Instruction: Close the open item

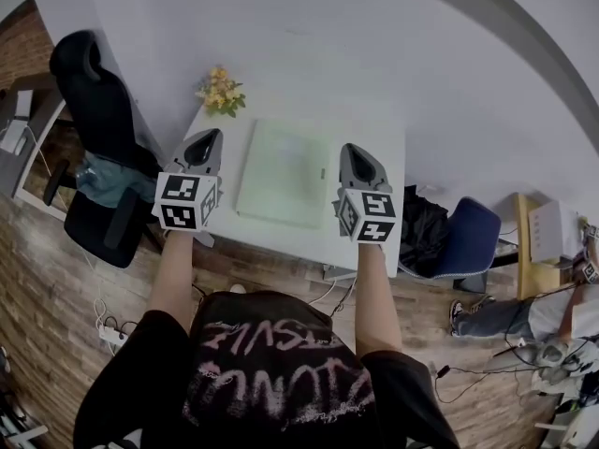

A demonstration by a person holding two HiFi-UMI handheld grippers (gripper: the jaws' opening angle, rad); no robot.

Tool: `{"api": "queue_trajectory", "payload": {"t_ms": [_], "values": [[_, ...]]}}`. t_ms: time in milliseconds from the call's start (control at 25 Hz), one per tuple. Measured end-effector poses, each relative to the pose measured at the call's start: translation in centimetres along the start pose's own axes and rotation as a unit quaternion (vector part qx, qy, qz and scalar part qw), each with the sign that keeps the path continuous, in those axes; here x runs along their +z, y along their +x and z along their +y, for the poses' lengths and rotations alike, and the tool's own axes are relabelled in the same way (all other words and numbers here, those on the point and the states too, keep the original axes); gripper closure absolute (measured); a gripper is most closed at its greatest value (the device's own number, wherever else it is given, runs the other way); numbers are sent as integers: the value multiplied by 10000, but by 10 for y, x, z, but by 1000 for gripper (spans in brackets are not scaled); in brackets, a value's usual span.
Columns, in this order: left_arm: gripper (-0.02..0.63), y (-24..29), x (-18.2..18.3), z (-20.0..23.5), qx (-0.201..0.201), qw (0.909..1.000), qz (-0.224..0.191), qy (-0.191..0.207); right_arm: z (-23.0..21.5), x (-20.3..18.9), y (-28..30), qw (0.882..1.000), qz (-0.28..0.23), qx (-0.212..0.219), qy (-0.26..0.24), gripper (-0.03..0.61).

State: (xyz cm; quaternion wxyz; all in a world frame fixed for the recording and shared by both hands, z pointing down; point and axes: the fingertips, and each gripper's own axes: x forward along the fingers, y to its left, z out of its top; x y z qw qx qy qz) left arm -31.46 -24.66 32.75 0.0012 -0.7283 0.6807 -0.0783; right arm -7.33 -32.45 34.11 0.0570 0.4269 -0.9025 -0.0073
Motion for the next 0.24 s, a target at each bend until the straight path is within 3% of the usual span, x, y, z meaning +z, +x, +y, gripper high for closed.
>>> {"api": "queue_trajectory", "payload": {"t_ms": [240], "values": [[612, 1, 6, 1, -5, 10000, -62, 18, -5, 6, 0, 9999, -60, -79, -11, 568]]}}
